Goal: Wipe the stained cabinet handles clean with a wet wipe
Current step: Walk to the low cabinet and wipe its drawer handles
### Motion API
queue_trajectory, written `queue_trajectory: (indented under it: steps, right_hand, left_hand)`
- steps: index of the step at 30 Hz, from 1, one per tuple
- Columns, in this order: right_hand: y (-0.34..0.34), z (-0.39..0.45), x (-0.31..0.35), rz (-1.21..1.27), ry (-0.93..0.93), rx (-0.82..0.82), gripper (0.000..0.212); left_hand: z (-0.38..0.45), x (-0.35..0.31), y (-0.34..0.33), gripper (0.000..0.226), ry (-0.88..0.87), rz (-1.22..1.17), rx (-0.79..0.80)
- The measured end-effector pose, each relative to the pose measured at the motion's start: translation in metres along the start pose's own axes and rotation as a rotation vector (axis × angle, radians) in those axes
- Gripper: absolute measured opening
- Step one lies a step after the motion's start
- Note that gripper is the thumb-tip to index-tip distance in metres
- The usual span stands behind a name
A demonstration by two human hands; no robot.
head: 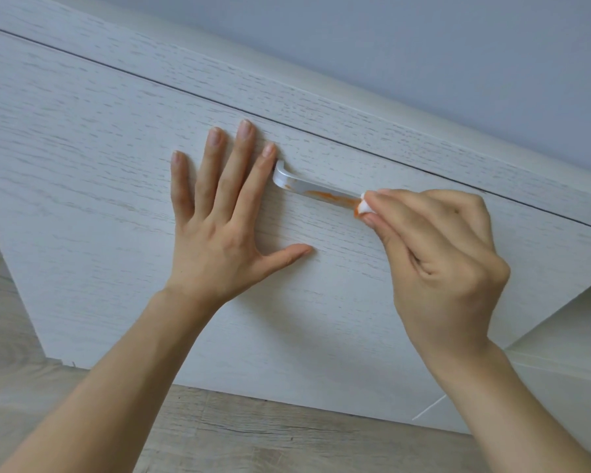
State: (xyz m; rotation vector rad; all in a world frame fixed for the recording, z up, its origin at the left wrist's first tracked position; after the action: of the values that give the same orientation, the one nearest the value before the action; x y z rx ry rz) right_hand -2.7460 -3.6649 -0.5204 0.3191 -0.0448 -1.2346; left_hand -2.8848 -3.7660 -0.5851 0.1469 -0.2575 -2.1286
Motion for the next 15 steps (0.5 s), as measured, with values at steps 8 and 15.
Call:
queue_trajectory:
  steps: [8, 15]
  right_hand:
    - [-0.002, 0.000, -0.003, 0.036, -0.163, -0.068, 0.007]
    - [0.007, -0.005, -0.020, 0.209, -0.305, -0.097, 0.009]
  left_hand:
    - [0.000, 0.000, -0.001, 0.102, 0.006, 0.020, -0.020]
    - [0.000, -0.001, -0.001, 0.102, 0.002, 0.015, -0.009]
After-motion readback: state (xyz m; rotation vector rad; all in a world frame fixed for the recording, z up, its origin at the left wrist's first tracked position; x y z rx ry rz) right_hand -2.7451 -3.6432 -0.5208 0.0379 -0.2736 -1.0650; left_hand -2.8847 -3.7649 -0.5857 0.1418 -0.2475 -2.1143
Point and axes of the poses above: each hand's wrist, its own z-axis towards the middle knuckle, its own y-axis out of the back of the hand, x = y × z, the point moved 10 cm from there along z, towards the middle knuckle, and after that the axes turned 12 degrees about z, right-handed, at the moved point
